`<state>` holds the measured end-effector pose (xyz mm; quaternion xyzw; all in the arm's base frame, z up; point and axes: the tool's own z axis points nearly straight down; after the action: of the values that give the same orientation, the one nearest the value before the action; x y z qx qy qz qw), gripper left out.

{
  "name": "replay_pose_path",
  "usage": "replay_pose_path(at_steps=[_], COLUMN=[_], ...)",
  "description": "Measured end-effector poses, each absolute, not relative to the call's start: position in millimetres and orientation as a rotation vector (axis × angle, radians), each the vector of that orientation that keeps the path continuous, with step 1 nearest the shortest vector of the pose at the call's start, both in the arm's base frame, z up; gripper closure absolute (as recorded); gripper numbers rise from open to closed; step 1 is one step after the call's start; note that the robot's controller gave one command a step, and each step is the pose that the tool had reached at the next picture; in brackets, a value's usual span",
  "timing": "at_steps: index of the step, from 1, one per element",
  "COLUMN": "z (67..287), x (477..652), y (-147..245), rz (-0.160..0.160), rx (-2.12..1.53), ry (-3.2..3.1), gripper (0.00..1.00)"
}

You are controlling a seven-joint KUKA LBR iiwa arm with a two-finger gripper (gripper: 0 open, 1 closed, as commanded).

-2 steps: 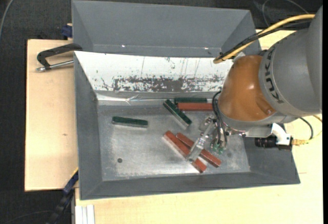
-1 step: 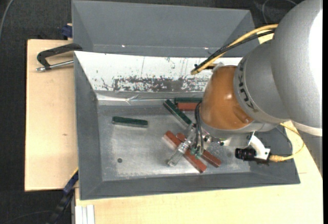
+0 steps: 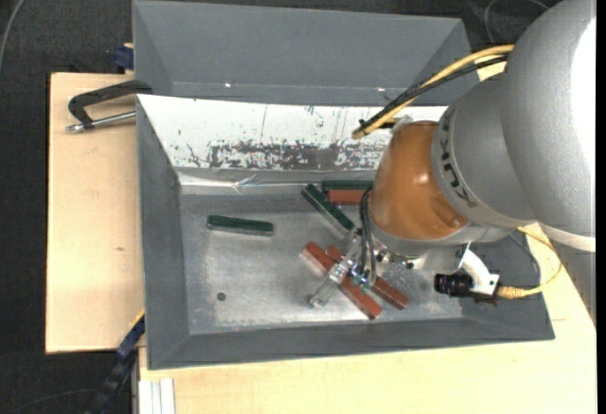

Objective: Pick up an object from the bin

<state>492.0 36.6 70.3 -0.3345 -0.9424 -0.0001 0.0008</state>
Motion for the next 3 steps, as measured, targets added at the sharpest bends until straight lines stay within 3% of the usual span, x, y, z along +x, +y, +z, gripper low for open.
replay_pose_path(at_steps=[1,2,3], z=[70.7,122.1,147.9], x=[492.2,494.1,495.3], y=[36.9,37.5,38.3], rz=[0.000,-0.006,-0.005], rx=[-1.050,-1.049,-1.046], ry=[-2.960,-2.969,-2.968], gripper=[1.00,1.00,1.00])
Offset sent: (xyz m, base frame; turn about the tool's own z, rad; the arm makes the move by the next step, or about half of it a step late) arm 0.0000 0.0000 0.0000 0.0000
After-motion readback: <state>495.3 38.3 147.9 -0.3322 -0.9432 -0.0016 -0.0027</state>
